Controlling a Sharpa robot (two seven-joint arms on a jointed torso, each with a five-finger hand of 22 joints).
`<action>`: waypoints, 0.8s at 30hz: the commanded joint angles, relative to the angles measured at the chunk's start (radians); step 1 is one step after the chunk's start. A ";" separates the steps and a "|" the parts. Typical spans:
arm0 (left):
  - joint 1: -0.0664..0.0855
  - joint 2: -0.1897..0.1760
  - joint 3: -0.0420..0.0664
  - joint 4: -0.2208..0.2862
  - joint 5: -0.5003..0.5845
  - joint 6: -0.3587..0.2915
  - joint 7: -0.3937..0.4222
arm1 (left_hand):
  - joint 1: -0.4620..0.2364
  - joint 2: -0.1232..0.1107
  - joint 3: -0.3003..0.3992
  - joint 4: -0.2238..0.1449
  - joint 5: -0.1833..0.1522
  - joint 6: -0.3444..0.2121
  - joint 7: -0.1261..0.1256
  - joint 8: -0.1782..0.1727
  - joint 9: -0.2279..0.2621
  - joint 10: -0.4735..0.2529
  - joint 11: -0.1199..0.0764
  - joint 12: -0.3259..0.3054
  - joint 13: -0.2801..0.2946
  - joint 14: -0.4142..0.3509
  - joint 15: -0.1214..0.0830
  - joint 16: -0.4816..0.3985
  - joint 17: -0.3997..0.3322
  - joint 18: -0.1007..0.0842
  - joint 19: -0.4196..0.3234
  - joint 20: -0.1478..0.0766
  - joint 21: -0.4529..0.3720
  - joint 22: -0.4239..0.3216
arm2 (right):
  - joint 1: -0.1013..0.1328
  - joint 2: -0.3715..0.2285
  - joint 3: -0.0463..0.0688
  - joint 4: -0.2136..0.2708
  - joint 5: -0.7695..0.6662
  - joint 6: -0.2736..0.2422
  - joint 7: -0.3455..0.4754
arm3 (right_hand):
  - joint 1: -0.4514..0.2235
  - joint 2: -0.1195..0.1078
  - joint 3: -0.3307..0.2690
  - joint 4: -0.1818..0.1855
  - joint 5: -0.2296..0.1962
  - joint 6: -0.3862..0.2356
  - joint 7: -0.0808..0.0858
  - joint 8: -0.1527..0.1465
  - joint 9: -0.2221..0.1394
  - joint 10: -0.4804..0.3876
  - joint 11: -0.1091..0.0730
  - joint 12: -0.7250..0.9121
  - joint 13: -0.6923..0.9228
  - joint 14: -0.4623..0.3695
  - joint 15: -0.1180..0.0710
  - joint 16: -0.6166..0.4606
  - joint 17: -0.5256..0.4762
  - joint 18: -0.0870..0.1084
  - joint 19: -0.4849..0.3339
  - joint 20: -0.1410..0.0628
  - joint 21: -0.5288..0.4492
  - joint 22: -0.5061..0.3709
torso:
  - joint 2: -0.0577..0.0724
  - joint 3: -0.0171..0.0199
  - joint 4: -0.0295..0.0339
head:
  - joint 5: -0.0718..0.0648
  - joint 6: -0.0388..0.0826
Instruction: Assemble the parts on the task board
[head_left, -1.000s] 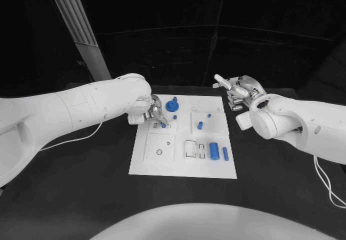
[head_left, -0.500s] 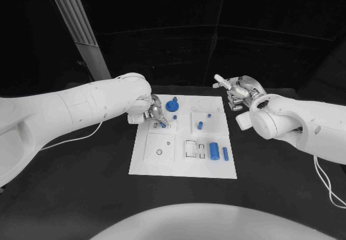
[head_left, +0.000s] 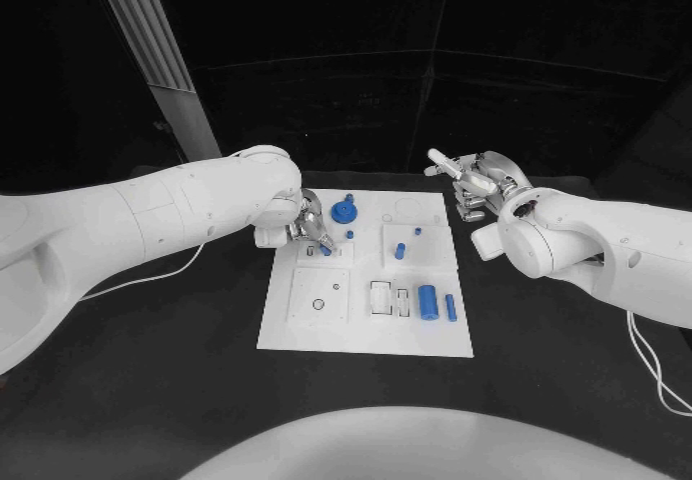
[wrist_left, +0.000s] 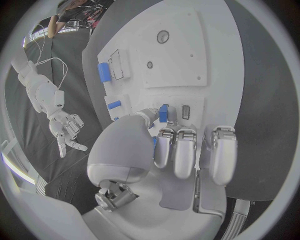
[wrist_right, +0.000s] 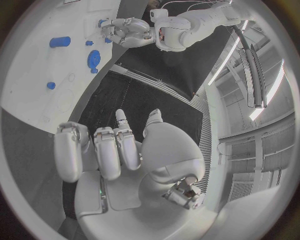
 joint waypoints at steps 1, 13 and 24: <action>-0.004 0.000 -0.003 -0.001 -0.003 0.026 -0.015 | -0.016 -0.001 -0.004 0.008 -0.009 -0.006 0.002 -0.003 0.001 0.102 0.004 0.002 0.263 0.104 0.002 0.003 0.263 -0.014 0.107 -0.003 0.004 0.263 | 0.002 0.001 0.000 0.001 -0.003 0.003 0.005 | 0.006 0.006 -0.006 -0.001 -0.005 -0.006 0.006 0.005 0.001 0.102 0.006 0.003 0.263 0.104 0.005 0.002 0.263 0.011 0.015 0.006 -0.001 0.216 | 0.000 -0.0001 0.0011 | -0.001 0.000; -0.004 0.003 -0.003 -0.003 -0.003 0.032 -0.008 | -0.048 -0.005 -0.062 0.043 -0.108 -0.009 0.009 -0.013 -0.001 0.102 0.010 0.002 0.263 0.104 0.009 0.003 0.263 -0.014 0.107 0.003 0.004 0.263 | 0.002 0.001 0.000 0.002 -0.002 0.006 0.003 | 0.006 0.007 -0.007 -0.001 -0.005 -0.006 0.006 0.007 0.001 0.102 0.006 0.003 0.263 0.104 0.005 0.002 0.263 0.011 0.017 0.006 0.002 0.217 | 0.000 0.0003 0.0004 | -0.001 0.000; -0.005 0.003 -0.003 -0.003 -0.003 0.032 -0.007 | -0.050 -0.008 -0.076 0.047 -0.120 -0.010 0.010 -0.015 -0.002 0.102 0.011 0.002 0.263 0.104 0.010 0.003 0.263 -0.014 0.107 0.005 0.004 0.263 | 0.002 0.001 0.000 0.002 -0.002 0.007 0.003 | 0.006 0.007 -0.007 -0.001 -0.005 -0.006 0.006 0.007 0.001 0.102 0.006 0.003 0.263 0.104 0.005 0.002 0.263 0.011 0.017 0.006 0.002 0.217 | 0.000 0.0000 0.0005 | -0.002 0.000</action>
